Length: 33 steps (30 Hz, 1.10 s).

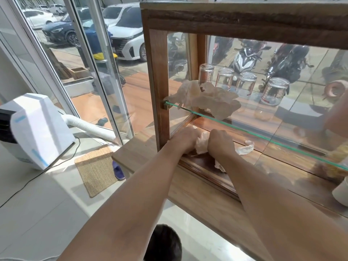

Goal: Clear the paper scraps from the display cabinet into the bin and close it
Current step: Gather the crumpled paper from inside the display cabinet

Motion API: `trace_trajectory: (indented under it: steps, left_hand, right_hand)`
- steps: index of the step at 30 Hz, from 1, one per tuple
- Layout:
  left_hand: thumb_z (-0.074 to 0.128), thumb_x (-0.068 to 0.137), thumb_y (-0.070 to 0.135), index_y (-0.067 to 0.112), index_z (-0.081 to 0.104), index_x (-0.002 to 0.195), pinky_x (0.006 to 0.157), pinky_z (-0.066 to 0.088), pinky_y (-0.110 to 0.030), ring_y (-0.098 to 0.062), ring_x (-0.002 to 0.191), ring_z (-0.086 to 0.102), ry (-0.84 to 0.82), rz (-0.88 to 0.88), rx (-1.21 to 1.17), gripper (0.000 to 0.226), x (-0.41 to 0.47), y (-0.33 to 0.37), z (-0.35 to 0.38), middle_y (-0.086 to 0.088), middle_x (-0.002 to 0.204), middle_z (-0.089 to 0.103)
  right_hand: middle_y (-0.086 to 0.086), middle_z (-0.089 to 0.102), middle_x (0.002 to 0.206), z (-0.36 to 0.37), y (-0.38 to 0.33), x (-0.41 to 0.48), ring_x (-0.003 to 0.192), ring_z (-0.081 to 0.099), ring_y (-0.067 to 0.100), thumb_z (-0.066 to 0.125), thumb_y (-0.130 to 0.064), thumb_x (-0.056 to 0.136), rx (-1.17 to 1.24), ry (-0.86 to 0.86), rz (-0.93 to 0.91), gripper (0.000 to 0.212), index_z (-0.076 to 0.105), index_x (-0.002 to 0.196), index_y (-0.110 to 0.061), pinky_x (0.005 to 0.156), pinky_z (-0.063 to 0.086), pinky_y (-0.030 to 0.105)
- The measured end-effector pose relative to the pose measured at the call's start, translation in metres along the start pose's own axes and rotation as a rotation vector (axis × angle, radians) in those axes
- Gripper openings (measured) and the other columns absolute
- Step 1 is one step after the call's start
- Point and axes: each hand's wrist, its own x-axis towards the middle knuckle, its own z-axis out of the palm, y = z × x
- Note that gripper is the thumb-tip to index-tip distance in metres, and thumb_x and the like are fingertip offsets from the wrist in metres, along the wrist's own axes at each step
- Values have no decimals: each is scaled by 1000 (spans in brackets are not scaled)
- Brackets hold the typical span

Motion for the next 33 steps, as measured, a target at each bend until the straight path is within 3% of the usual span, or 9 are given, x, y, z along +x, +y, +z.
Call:
trace_trajectory:
  steps: [3,6,9,14,20,23,26,29,33]
  left_hand:
    - [62,82,7,19,61,116,83,50,-37,-31,105,61,20,-29,-102,36,-2,-5,3,-11,118,63]
    - [71,77,13,20,53,119,80,52,-37,-28,99,58,49,-57,-176,46,-6,-7,1,-10,117,58]
    - [63,83,16,22,48,117,77,51,-37,-26,98,58,102,-102,-229,38,-7,-9,0,-9,117,57]
    - [48,93,8,17,37,139,79,42,-32,-18,95,47,96,-177,-336,47,-11,-5,-10,-9,118,53]
    - [45,95,11,15,49,127,76,44,-32,-21,89,48,109,-145,-262,32,-20,-4,-15,-13,114,51]
    - [44,94,8,13,53,114,75,42,-32,-23,87,47,111,-184,-215,23,-24,-1,-19,-13,109,46]
    - [43,93,7,12,54,104,75,42,-32,-24,84,48,109,-213,-214,17,-30,0,-21,-10,102,42]
    - [48,92,9,14,52,92,72,46,-32,-23,81,51,123,-216,-211,6,-36,0,-20,-10,100,47]
    - [53,91,10,14,52,87,65,43,-28,-21,74,50,140,-237,-212,5,-41,1,-18,-11,97,49]
  right_hand:
    - [19,61,120,-2,-3,1,110,59,36,41,-6,94,37,11,26,29,61,116,-5,85,46,40]
    - [15,58,124,-3,-5,2,117,54,34,42,-6,95,28,-16,88,32,61,119,-10,97,41,48]
    - [16,54,129,-2,-3,2,123,48,35,39,-2,93,57,-37,120,37,59,123,-11,103,38,57]
    - [18,59,124,1,-1,-2,112,55,36,39,-4,95,224,38,76,31,49,124,-9,89,45,42]
    - [18,48,140,-5,-10,2,125,50,37,44,-11,92,548,-179,146,64,17,150,-14,103,44,45]
    - [19,54,132,-5,-8,1,118,54,33,50,-5,91,353,-212,79,51,37,140,-7,89,47,33]
    - [17,60,125,-2,-3,-2,112,57,31,43,-3,94,151,-69,-16,30,58,120,-4,88,45,36]
    - [10,58,128,4,2,-11,123,50,31,39,-12,96,-57,-54,20,34,62,120,-16,103,34,55]
    - [7,50,128,12,9,-18,126,43,33,42,-23,96,-88,-75,87,34,55,127,-28,88,39,56]
